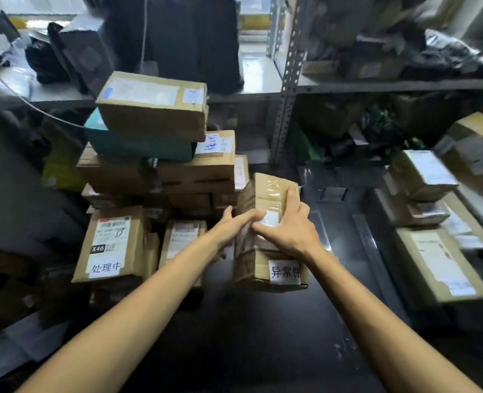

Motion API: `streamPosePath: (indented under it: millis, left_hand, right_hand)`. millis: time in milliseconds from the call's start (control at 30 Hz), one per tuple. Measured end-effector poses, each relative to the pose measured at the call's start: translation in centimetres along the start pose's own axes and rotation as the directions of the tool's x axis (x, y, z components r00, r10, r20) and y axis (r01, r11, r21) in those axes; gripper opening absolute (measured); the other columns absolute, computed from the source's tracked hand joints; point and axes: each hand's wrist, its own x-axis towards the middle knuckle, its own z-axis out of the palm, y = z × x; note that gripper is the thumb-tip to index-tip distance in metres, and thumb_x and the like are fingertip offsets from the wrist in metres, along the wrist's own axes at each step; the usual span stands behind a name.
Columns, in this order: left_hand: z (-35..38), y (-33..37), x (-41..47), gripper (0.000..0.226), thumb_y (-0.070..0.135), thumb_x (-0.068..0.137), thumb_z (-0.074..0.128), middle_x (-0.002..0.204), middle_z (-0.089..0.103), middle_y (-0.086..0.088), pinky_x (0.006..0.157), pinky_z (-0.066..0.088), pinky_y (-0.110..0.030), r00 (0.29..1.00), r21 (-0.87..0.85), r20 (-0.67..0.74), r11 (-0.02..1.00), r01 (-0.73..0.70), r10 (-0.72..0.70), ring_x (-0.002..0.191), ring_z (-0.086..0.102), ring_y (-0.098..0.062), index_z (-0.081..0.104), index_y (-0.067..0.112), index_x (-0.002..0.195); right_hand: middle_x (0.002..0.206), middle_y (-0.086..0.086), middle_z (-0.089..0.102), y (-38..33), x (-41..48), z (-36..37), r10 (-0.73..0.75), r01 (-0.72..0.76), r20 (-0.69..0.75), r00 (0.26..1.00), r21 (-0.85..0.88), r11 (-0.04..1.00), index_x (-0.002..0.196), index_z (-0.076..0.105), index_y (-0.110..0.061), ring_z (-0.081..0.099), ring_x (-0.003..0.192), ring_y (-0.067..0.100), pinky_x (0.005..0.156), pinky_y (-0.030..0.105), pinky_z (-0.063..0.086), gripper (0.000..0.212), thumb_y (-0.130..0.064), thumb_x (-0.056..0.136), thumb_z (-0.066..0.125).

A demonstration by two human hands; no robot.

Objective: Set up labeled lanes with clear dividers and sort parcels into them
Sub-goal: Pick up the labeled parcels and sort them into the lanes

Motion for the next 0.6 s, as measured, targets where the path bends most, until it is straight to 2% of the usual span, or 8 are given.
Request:
streamPosePath:
  millis: [67,100,167,300,367,433,500,600]
  left_hand:
    - [2.4,0.4,-0.5,0.114,0.06,0.06,0.076,0.149,0.044,-0.019,0.08,0.043,-0.033,0.999,-0.045,0.053,0.999,0.005,-0.002,0.119,0.059,-0.031,0.017,0.031,0.153]
    - [3.4,0.6,-0.6,0.109,0.057,0.064,0.076,0.149,0.041,-0.023,0.048,0.047,-0.023,0.998,-0.063,0.064,0.998,-0.001,0.005,0.119,0.057,-0.033,0.018,0.031,0.152]
    - [5.8,1.1,-1.0,0.107,0.055,0.069,0.073,0.149,0.04,-0.025,0.072,0.048,-0.042,0.998,-0.045,0.053,0.998,-0.031,0.033,0.126,0.051,-0.04,0.012,0.032,0.154]
    - [9.1,2.5,-2.3,0.104,0.067,0.059,0.064,0.125,0.061,-0.017,0.044,0.048,-0.022,0.992,-0.032,0.087,0.996,-0.086,0.089,0.092,0.068,-0.025,0.035,0.02,0.147]
    - [10.9,3.3,-3.2,0.091,0.069,0.059,0.059,0.109,0.065,-0.021,0.06,0.055,-0.029,0.977,-0.047,0.19,0.995,-0.089,0.097,0.08,0.07,-0.026,0.054,0.014,0.132]
    - [12.8,3.7,-3.8,0.073,0.064,0.077,0.051,0.124,0.06,-0.029,0.098,0.047,-0.048,0.953,-0.046,0.242,0.983,-0.176,0.181,0.109,0.06,-0.045,0.058,0.01,0.126]
    - [15.1,4.3,-4.5,0.054,0.054,0.095,0.038,0.118,0.064,-0.023,0.103,0.04,-0.051,0.932,-0.09,0.208,0.955,-0.284,0.297,0.115,0.055,-0.048,0.062,0.011,0.115]
    - [18.6,5.7,-5.5,0.046,0.045,0.105,0.023,0.106,0.07,0.018,0.104,0.034,-0.04,0.873,-0.041,0.19,0.892,-0.45,0.449,0.114,0.056,-0.018,0.067,0.055,0.1]
  right_hand:
    - [0.144,0.011,0.03,1.4,-1.0,-1.7,0.01,-0.009,-0.034,0.999,0.011,1.0,0.151,-0.007,-0.041,0.051,0.122,0.037,0.098,0.043,0.046,0.123,-0.078,0.054,0.058]
    - [0.14,0.01,0.031,2.0,-1.5,-2.4,0.009,-0.008,-0.05,0.999,0.027,1.0,0.149,-0.006,-0.044,0.052,0.12,0.036,0.096,0.042,0.047,0.121,-0.079,0.051,0.057]
    - [0.14,0.007,0.036,3.9,-2.5,-4.2,-0.01,0.023,-0.095,0.995,0.141,0.99,0.148,0.0,-0.046,0.055,0.119,0.032,0.098,0.043,0.049,0.118,-0.077,0.055,0.067]
    - [0.157,0.008,0.038,8.9,-3.4,-8.2,0.12,-0.035,-0.083,0.989,0.665,0.746,0.159,-0.002,-0.032,0.049,0.135,0.025,0.111,0.044,0.041,0.116,-0.056,0.077,0.077]
    - [0.148,0.014,0.051,11.7,-3.9,-9.5,0.122,-0.199,0.159,0.98,0.831,0.52,0.16,0.007,-0.025,0.056,0.127,0.033,0.108,0.052,0.041,0.108,-0.052,0.08,0.075]
    - [0.137,0.022,0.059,13.8,-4.3,-10.1,0.017,-0.232,0.253,0.967,0.858,0.459,0.152,0.033,-0.021,0.051,0.128,0.051,0.112,0.068,0.028,0.093,-0.051,0.076,0.077]
    - [0.132,0.019,0.064,15.1,-5.1,-11.2,-0.006,-0.151,0.173,0.985,0.874,0.461,0.141,0.047,-0.023,0.056,0.124,0.051,0.108,0.075,0.029,0.083,-0.052,0.07,0.078]
    - [0.127,0.012,0.068,17.0,-6.1,-13.6,0.036,-0.081,0.072,0.997,0.875,0.476,0.137,0.051,-0.027,0.065,0.116,0.039,0.103,0.072,0.041,0.079,-0.054,0.067,0.078]
